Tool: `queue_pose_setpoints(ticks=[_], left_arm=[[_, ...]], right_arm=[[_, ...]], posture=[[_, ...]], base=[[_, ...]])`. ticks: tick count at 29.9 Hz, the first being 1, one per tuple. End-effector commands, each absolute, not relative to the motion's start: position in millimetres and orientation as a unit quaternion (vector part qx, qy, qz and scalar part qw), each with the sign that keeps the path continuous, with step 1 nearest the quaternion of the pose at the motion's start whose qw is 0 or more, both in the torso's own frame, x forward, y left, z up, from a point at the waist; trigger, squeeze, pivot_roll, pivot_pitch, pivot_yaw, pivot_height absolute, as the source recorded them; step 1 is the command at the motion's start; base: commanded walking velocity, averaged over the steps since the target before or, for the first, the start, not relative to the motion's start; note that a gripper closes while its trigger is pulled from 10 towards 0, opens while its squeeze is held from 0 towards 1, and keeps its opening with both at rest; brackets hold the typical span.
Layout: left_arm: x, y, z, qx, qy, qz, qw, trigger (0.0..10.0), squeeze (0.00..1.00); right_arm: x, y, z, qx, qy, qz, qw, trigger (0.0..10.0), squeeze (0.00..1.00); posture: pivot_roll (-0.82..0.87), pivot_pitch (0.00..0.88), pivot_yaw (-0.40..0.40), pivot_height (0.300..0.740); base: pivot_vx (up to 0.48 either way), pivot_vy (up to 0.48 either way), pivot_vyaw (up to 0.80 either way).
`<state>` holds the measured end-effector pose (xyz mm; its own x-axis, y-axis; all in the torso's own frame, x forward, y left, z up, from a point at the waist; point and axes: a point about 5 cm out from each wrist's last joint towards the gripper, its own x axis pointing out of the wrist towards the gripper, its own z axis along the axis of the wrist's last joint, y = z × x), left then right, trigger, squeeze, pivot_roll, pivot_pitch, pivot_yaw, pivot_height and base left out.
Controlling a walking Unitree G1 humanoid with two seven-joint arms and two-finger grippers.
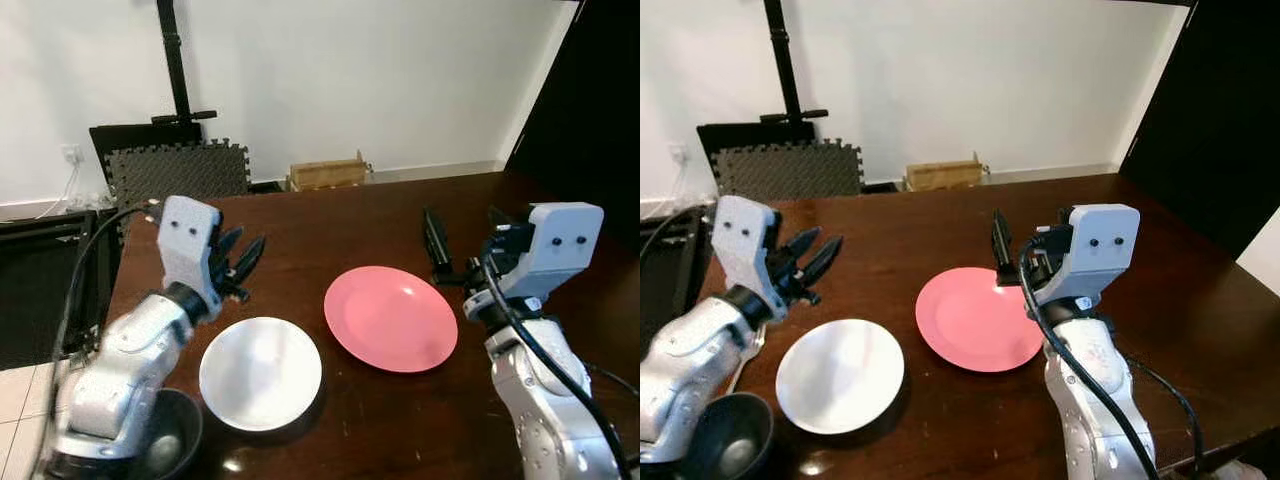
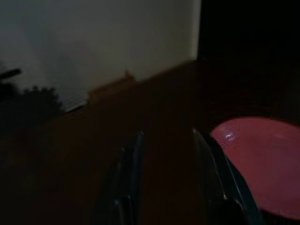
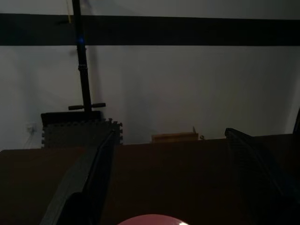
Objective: Setting the table
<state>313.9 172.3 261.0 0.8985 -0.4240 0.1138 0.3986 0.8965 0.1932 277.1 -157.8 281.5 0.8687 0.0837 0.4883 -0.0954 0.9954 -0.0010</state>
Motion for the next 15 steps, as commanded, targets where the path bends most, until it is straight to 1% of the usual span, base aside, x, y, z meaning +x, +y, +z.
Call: queue_pose_setpoints(ticks=[1, 2, 4, 6, 7, 8, 9, 11, 13, 14, 15], left_arm=[[310, 199, 285, 0.062, -0.077, -0.182, 0.978, 10.0, 0.0], [310, 203, 289, 0.058, -0.081, -0.177, 0.979, 10.0, 0.0], [315, 220, 301, 0.03, -0.088, -0.139, 0.986, 10.0, 0.0], [320, 237, 303, 0.048, -0.072, -0.104, 0.991, 10.0, 0.0], [320, 242, 298, 0.092, -0.052, -0.109, 0.988, 10.0, 0.0], [320, 242, 298, 0.092, -0.052, -0.109, 0.988, 10.0, 0.0], [319, 245, 294, 0.122, -0.037, -0.116, 0.985, 10.0, 0.0], [308, 249, 285, 0.166, -0.014, -0.181, 0.969, 10.0, 0.0], [309, 268, 272, 0.203, 0.031, -0.147, 0.968, 10.0, 0.0], [314, 285, 260, 0.199, 0.062, -0.086, 0.974, 10.0, 0.0], [319, 300, 240, 0.165, 0.105, -0.03, 0.98, 10.0, 0.0]], right_arm=[[271, -164, 281, 0.005, -0.258, 0.039, 0.965, 10.0, 0.0], [271, -165, 280, 0.004, -0.258, 0.038, 0.965, 10.0, 0.0], [272, -169, 279, 0.005, -0.256, 0.026, 0.966, 10.0, 0.0], [273, -171, 279, 0.011, -0.257, 0.02, 0.966, 10.0, 0.0], [274, -169, 280, 0.01, -0.26, 0.023, 0.965, 10.0, 0.0], [274, -169, 280, 0.01, -0.26, 0.023, 0.965, 10.0, 0.0], [275, -168, 281, 0.009, -0.262, 0.026, 0.965, 10.0, 0.0], [276, -167, 282, 0.009, -0.265, 0.031, 0.964, 10.0, 0.0], [279, -166, 282, 0.015, -0.266, 0.029, 0.964, 10.0, 0.0], [280, -165, 281, 0.018, -0.266, 0.03, 0.963, 10.0, 0.0], [282, -163, 280, 0.022, -0.266, 0.032, 0.963, 10.0, 0.0]], posture=[[-0.01, 0.019, 0.031, 0.74], [-0.01, 0.019, 0.031, 0.74], [0.0, 0.02, 0.027, 0.74], [0.0, 0.018, 0.029, 0.74], [0.0, 0.012, 0.034, 0.74], [0.0, 0.012, 0.034, 0.74], [0.0, 0.012, 0.034, 0.74], [0.02, 0.006, 0.039, 0.74], [0.04, 0.004, 0.044, 0.74], [0.05, 0.0, 0.045, 0.74], [0.05, 0.0, 0.045, 0.74]], base=[[0.0, 0.0, 0.0], [0.0, 0.0, 0.0], [0.0, 0.0, 0.0], [0.0, 0.0, 0.0], [0.0, 0.0, 0.0], [0.0, 0.0, 0.0], [0.0, 0.0, 0.0], [0.0, 0.0, 0.0], [0.0, 0.0, 0.0], [0.0, 0.0, 0.0], [0.0, 0.0, 0.0]])
